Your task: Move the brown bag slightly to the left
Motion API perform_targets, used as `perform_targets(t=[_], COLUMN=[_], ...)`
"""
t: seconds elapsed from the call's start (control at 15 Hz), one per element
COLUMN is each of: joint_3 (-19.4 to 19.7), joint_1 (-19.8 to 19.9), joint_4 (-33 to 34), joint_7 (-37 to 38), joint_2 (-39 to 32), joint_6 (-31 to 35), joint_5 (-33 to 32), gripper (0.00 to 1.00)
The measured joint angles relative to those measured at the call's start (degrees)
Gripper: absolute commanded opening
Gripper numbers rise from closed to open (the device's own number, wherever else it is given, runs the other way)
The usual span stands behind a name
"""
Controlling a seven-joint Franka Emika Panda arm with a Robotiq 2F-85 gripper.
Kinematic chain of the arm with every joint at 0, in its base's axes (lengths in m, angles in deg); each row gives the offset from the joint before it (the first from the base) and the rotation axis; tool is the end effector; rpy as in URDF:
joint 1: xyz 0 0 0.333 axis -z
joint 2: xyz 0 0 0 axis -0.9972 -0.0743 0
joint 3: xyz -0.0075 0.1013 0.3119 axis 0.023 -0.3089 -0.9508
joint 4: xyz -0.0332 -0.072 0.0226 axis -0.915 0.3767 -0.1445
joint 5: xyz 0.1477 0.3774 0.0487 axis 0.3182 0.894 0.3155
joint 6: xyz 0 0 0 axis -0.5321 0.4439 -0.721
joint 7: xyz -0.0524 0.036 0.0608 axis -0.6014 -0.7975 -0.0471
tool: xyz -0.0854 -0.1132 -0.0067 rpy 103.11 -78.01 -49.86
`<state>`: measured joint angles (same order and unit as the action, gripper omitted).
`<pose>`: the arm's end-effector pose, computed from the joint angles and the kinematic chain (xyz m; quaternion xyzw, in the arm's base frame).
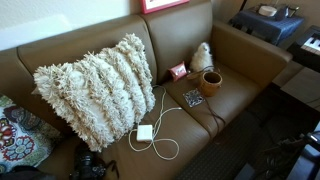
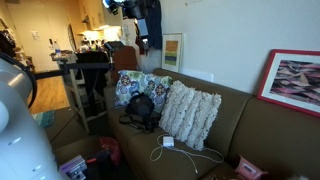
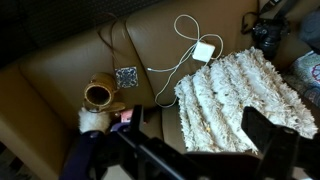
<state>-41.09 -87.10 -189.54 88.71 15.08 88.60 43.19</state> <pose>0.3971 0.1179 0.5268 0.9825 -0.1589 0.0966 0.0066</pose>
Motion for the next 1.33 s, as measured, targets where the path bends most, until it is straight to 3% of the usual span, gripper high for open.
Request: perform_targets(t=[0.73, 1.33], joint_3=[5.93, 11.47], joint_1=[4.89, 9.96], joint_4=[2.63, -1.97], joint_7=[0.16, 0.42], joint_2=[-7.10, -10.08], joint_6=[0.03, 0.37], joint_5=[-5.93, -12.25], gripper=[1.00, 1.00])
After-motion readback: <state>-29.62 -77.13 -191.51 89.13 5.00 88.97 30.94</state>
